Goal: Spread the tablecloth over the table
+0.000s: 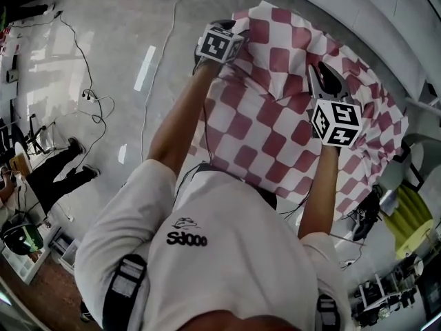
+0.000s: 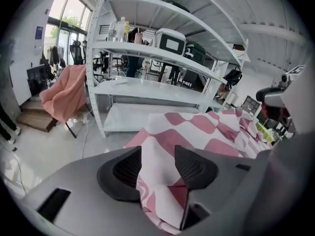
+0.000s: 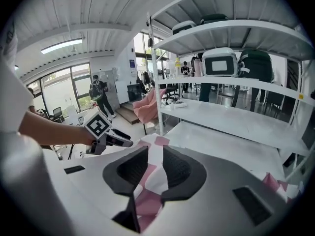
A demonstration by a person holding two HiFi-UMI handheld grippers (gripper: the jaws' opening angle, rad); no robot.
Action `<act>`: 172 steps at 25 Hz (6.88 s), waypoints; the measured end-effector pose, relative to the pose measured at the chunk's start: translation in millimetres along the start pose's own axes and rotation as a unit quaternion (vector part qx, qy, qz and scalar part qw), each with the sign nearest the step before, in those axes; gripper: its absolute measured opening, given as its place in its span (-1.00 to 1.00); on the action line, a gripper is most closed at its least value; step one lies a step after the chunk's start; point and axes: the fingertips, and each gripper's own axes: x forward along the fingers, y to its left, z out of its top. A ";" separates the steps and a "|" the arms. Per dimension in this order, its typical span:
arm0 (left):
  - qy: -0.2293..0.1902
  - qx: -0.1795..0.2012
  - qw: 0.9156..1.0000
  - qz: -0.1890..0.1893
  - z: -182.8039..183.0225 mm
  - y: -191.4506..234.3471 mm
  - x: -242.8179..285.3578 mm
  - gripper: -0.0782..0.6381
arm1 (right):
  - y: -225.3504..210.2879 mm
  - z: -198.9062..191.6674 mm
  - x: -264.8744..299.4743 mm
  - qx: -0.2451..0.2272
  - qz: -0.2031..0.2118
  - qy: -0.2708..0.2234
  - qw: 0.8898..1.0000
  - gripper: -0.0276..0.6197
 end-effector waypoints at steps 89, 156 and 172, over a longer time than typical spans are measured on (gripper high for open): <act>-0.168 0.138 0.974 0.058 133.9 -40.1 -62.3 -0.70 | -62.8 44.1 -55.8 -0.007 -0.125 -0.075 0.989 -0.84; -0.122 0.234 0.960 -0.098 82.7 -599.3 57.9 -0.70 | -409.6 -279.3 -359.6 0.263 -0.151 0.002 0.953 -0.27; -0.071 0.216 0.970 -0.086 80.1 -603.0 128.9 -0.70 | -463.1 -350.1 -308.7 0.414 -0.068 0.004 0.908 -0.31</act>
